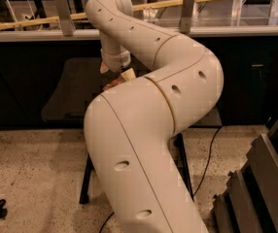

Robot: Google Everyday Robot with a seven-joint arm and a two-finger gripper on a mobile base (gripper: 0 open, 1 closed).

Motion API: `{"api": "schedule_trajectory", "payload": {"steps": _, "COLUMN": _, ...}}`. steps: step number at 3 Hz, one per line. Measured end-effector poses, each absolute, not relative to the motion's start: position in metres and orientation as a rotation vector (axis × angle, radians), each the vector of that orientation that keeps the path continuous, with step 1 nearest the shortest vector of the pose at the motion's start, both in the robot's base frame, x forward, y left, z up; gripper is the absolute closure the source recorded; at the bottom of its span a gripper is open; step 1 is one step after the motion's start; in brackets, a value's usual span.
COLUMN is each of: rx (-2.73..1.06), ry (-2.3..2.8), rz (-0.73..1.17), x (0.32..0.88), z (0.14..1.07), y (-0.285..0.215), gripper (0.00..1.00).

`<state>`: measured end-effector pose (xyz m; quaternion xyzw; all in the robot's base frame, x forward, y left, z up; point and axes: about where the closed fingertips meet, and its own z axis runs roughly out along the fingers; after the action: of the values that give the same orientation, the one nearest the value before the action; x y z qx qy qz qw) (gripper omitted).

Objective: Pick redbull can from middle drawer and place on counter

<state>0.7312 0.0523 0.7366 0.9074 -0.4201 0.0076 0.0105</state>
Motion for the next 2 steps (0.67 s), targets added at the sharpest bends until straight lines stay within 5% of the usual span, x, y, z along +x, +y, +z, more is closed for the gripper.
{"api": "schedule_trajectory", "payload": {"steps": 2, "rx": 2.858, "ry": -1.318, "rz": 0.101, "x": 0.739, "z": 0.758, "y": 0.054, "gripper": 0.0}}
